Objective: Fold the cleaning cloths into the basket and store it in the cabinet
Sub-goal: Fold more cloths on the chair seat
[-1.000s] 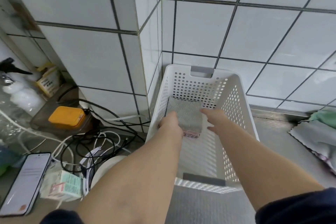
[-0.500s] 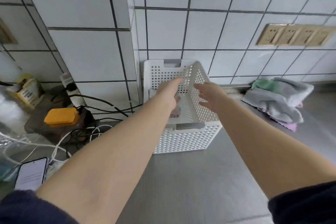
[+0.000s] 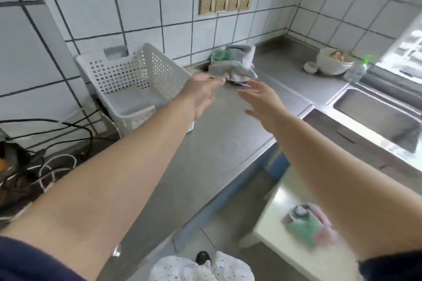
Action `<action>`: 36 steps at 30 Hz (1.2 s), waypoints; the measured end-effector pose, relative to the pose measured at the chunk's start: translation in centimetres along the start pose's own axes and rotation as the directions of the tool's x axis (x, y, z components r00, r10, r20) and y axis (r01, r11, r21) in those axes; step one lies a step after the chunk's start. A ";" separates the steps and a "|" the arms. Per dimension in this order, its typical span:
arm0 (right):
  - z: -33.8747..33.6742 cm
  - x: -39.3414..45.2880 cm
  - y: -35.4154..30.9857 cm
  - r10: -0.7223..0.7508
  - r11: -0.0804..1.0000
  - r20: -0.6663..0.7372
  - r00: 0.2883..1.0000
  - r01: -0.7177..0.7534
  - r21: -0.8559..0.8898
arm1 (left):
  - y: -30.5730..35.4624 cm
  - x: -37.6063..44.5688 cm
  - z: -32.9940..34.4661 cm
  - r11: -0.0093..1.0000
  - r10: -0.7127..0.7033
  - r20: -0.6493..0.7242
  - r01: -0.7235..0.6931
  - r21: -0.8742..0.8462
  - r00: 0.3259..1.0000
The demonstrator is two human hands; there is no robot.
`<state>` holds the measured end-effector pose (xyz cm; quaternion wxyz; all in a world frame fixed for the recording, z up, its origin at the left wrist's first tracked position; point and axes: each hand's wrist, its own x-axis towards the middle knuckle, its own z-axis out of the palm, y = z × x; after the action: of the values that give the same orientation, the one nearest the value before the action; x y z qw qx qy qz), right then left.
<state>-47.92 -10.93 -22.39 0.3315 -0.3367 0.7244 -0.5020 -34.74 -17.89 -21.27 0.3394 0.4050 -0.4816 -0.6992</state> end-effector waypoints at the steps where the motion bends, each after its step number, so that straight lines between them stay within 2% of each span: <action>1: -1.5 -1.3 1.0 0.024 1.000 -0.035 0.999 -0.024 -0.009 | -1.2 -0.5 1.4 1.000 -0.022 0.055 0.022 0.016 0.998; 5: -6.1 -5.8 4.6 0.124 0.992 -0.115 0.986 -0.127 -0.016 | -5.5 -2.3 5.9 0.989 -0.129 0.197 0.110 0.104 0.972; 9: -10.9 -10.6 8.6 0.227 0.974 -0.233 0.946 -0.226 0.028 | -10.0 -4.6 10.5 0.964 -0.260 0.319 0.226 0.138 0.912; 13: -14.5 -14.1 11.6 0.252 0.963 -0.322 0.913 -0.269 -0.010 | -13.5 -6.0 13.7 0.942 -0.336 0.379 0.302 0.148 0.862; 18: -18.0 -16.6 14.7 0.330 0.939 -0.400 0.855 -0.339 0.050 | -16.2 -7.8 16.9 0.927 -0.374 0.446 0.319 0.196 0.813; 27: -22.5 -18.8 20.5 0.431 0.902 -0.394 0.812 -0.372 0.219 | -20.2 -8.9 21.1 0.907 -0.415 0.464 0.316 0.278 0.782; 31: -26.0 -19.7 24.4 0.470 0.882 -0.391 0.792 -0.403 0.243 | -23.2 -9.4 23.9 0.883 -0.464 0.435 0.360 0.303 0.772; 36: -30.8 -19.4 30.5 0.475 0.878 -0.369 0.799 -0.405 0.254 | -28.1 -10.6 28.2 0.875 -0.474 0.391 0.372 0.310 0.789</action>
<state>-67.11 28.74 -40.06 0.3016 -0.0146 0.7932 -0.5288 -57.60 11.09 -39.48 0.0044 0.3623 -0.5168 -0.7757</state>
